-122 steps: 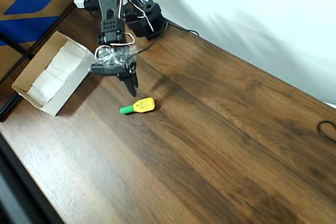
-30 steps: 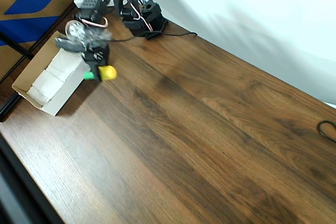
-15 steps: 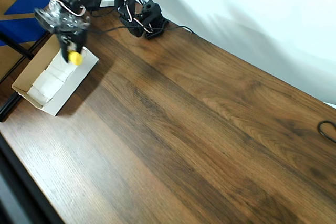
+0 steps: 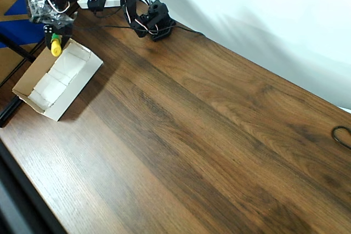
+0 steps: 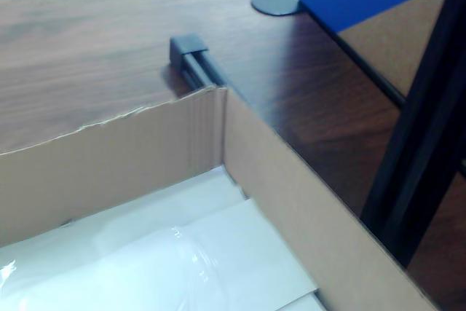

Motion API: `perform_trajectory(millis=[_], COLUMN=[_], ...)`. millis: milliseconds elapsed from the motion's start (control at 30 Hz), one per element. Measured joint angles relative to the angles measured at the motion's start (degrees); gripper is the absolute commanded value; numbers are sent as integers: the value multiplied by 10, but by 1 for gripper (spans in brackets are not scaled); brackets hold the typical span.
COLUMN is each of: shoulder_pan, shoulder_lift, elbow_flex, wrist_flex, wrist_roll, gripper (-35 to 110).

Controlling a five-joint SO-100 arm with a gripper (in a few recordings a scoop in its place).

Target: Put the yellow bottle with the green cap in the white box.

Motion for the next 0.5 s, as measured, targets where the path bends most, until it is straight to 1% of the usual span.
perform_trajectory(millis=[267, 500], shoulder_pan=[25, 24], shoulder_lift=[-176, -304], elbow_flex=[-146, -272], wrist_flex=[2, 35], wrist_roll=[11, 2], gripper=[0, 0])
